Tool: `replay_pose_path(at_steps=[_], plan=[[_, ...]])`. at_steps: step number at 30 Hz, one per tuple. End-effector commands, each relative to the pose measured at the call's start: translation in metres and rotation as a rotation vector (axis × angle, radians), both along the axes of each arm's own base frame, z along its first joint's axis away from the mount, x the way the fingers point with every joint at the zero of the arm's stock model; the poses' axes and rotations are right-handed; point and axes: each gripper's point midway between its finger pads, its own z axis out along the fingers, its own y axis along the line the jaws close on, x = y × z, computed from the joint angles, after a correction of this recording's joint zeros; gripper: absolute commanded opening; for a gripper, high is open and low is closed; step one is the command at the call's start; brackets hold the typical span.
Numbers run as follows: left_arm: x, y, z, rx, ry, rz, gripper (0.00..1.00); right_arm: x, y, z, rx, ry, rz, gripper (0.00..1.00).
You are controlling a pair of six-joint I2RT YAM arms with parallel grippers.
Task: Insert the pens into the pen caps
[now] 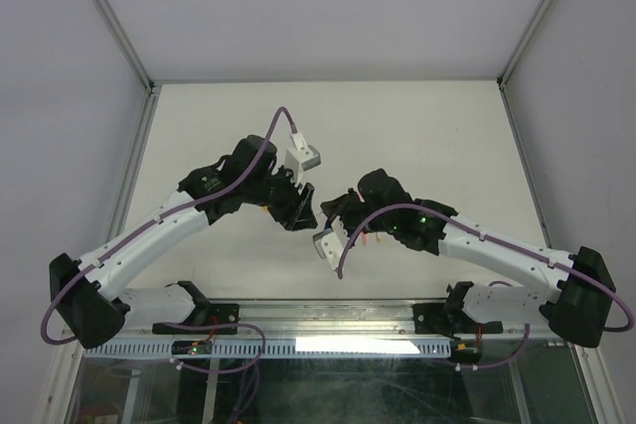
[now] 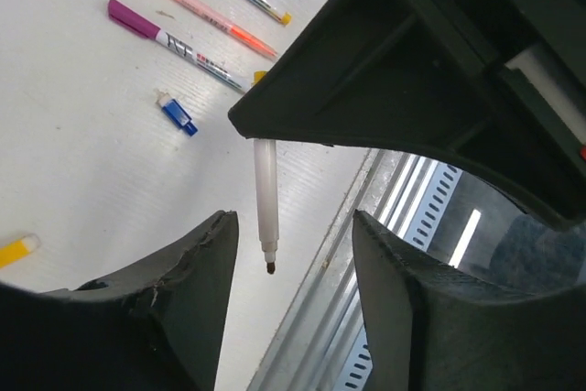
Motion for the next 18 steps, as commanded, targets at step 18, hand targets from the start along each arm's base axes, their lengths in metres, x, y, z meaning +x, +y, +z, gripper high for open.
replay_pose_path(at_steps=[18], plan=[[0.039,0.047,0.171,-0.579,-0.431,0.526,0.70,-0.002,0.015,0.119,1.186,1.132,-0.489,0.00]])
